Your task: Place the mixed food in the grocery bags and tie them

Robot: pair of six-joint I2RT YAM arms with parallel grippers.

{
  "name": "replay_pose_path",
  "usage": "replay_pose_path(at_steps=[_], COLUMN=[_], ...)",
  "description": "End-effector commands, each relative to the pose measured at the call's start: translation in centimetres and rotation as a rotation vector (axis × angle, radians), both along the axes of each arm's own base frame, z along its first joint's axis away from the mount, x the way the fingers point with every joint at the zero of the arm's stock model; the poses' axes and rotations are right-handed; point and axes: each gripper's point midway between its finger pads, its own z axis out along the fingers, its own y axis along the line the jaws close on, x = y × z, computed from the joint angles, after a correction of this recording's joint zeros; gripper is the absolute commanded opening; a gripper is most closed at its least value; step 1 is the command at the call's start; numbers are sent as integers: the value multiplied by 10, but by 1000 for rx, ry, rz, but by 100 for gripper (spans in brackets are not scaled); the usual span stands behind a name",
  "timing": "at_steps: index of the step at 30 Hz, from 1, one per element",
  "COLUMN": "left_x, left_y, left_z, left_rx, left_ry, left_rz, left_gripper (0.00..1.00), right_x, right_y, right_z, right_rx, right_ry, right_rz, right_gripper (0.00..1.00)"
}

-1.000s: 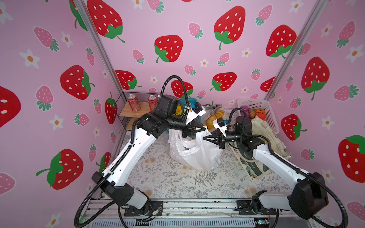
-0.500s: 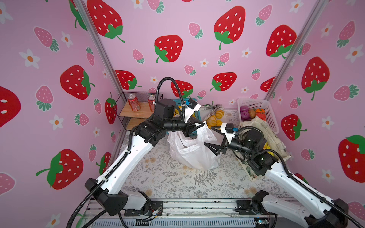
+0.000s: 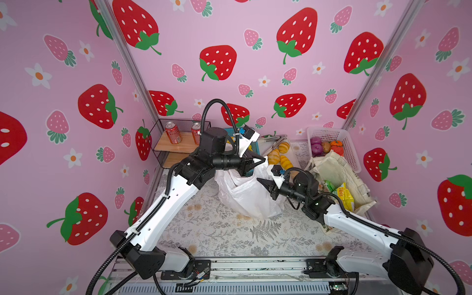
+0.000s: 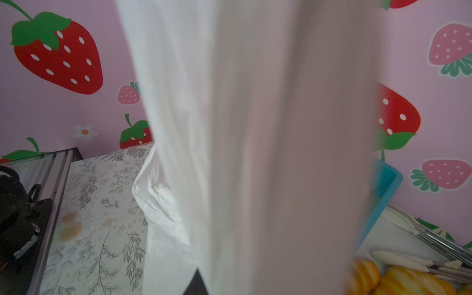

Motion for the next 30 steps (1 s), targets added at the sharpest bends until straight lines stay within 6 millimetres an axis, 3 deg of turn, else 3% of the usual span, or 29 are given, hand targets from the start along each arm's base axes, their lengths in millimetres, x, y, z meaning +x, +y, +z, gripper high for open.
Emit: replay_pose_path(at_steps=[1,6,9,10,11,15,20,22,25,30], left_x=[-4,0,4,5,6,8,10,9,9,9], left_y=[-4,-4,-3,-3,-3,-3,-3,-3,-3,-3], left_z=[13,13,13,13,13,12,12,12,12,12], left_rx=[-43,-55,-64,-68,-71,-81,-86,-89,-91,-92], left_ry=[-13,8,19,23,28,40,48,50,48,51], left_rz=[-23,-3,25,34,42,56,65,63,64,66], left_gripper=[0,0,0,0,0,0,0,0,0,0], right_x=[7,4,-1,-3,-3,2,27,40,58,59], right_y=[-5,-13,-13,-13,-12,-10,-9,-9,-13,-24], right_z=[0,37,49,53,57,77,84,72,35,-32], right_rx=[17,117,173,188,203,280,322,322,281,246], right_ry=[2,-61,-75,-80,-84,-95,-62,-7,75,154], right_rz=[-43,-90,-116,-127,-145,-230,-449,-567,-724,-790], right_gripper=[24,68,80,95,100,100,100,93,79,65])
